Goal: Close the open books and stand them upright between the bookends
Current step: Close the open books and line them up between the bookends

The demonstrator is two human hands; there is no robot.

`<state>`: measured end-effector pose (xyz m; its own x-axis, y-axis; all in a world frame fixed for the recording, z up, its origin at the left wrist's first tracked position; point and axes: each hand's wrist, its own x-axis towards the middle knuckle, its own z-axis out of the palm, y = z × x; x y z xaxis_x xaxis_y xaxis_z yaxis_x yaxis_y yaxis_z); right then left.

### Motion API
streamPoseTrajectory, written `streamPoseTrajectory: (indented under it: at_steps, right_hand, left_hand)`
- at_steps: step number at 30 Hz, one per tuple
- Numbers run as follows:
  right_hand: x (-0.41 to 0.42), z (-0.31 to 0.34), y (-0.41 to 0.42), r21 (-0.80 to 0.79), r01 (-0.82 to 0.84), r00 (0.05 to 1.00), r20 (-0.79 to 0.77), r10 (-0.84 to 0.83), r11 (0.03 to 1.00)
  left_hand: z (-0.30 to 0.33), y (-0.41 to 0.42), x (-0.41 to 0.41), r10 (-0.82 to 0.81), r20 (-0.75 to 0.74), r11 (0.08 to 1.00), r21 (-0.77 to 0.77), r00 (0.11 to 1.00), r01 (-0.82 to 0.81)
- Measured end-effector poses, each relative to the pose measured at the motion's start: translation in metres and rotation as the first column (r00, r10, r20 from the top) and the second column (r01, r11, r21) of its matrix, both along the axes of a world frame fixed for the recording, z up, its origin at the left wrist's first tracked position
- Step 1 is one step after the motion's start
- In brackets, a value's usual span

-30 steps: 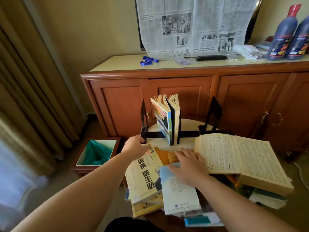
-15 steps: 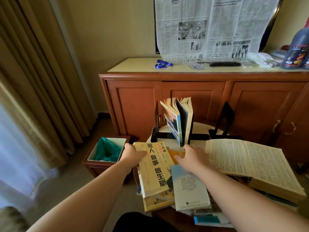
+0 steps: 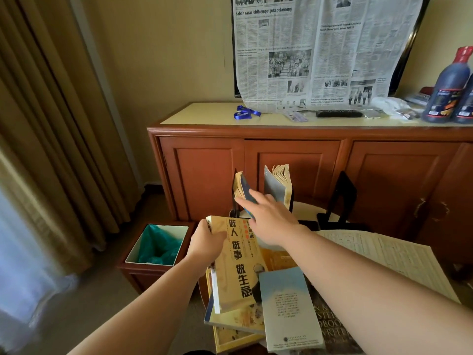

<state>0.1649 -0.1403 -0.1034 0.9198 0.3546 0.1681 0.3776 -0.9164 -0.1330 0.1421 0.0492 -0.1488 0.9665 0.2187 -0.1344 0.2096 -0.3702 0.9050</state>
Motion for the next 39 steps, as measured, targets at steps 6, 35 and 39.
streamPoseTrajectory:
  at_steps: [6,35,39]
  right_hand:
    - [0.009,-0.011,0.005,-0.116,0.065,0.997,-0.035,-0.069,0.991]
    - [0.021,-0.025,-0.062,0.264,0.15,0.987,0.009,-0.158,0.953]
    - [0.019,-0.026,-0.068,0.274,0.185,0.95,0.196,-0.243,0.944]
  left_hand:
    - [-0.002,0.003,-0.003,-0.001,0.088,0.999,-0.035,0.996,0.004]
    - [0.019,-0.123,0.088,-0.004,0.316,0.992,-0.116,0.949,0.042]
    - [0.006,-0.128,0.095,-0.129,0.335,0.984,-0.071,0.933,0.162]
